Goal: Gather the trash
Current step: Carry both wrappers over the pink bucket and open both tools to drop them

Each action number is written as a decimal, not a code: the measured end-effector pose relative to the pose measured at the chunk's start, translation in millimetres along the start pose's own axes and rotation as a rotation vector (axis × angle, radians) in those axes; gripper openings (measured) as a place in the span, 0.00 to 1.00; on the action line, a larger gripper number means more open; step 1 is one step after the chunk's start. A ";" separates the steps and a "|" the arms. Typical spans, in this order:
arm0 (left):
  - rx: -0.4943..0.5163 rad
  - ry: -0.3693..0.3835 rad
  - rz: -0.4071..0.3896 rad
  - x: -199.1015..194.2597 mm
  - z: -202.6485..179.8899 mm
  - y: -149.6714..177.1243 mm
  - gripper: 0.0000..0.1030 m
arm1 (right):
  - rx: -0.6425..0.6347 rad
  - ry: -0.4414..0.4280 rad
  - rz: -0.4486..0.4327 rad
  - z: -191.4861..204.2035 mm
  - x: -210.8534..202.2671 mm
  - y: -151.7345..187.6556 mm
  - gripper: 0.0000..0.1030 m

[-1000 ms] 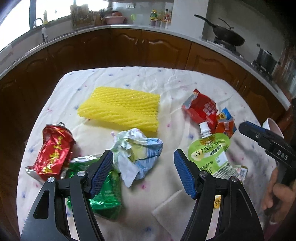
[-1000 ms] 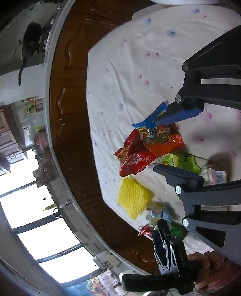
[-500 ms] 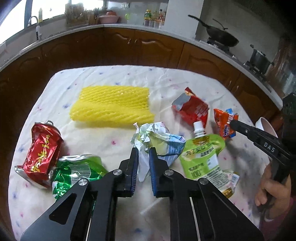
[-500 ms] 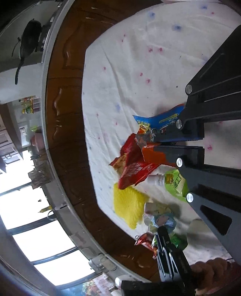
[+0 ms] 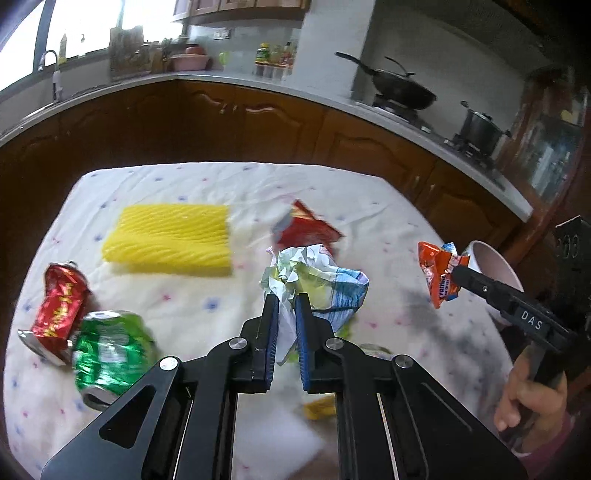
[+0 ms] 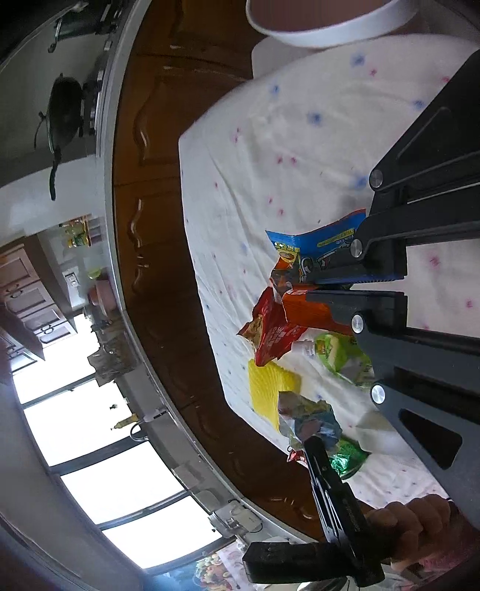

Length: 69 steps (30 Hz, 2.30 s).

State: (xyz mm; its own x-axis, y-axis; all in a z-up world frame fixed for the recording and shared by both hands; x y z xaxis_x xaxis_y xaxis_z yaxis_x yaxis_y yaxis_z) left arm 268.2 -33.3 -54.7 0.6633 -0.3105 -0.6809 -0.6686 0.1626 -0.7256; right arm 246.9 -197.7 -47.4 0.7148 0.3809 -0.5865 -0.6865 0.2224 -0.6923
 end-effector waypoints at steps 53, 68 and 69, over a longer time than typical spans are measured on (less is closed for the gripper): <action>0.260 0.345 -0.037 21.8 -282.4 -41.2 0.08 | 0.256 0.269 -0.258 -186.8 -180.4 -1.1 0.03; 0.303 0.367 0.043 69.9 -332.1 -54.0 0.08 | 0.319 0.298 -0.251 -230.2 -180.2 -9.3 0.03; 0.309 0.365 0.051 74.1 -335.6 -54.3 0.08 | 0.325 0.302 -0.246 -234.7 -178.9 -10.8 0.03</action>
State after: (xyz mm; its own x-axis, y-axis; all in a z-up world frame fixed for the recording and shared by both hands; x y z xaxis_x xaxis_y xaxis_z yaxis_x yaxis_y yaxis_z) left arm 241.0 -379.5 -32.3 0.4340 -0.5942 -0.6772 -0.5296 0.4399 -0.7253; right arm 157.7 -478.8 -33.7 0.8341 0.0164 -0.5514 -0.4649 0.5591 -0.6865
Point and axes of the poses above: each gripper's, at about its wrist camera, not at the fingertips, and x roughly the way its jaws point, z to its left, y to its underside, the point moved 9 cm from there along x, roughly the way its jaws point, and after that the axes turned 8 degrees about x, right-handed, at the moved point
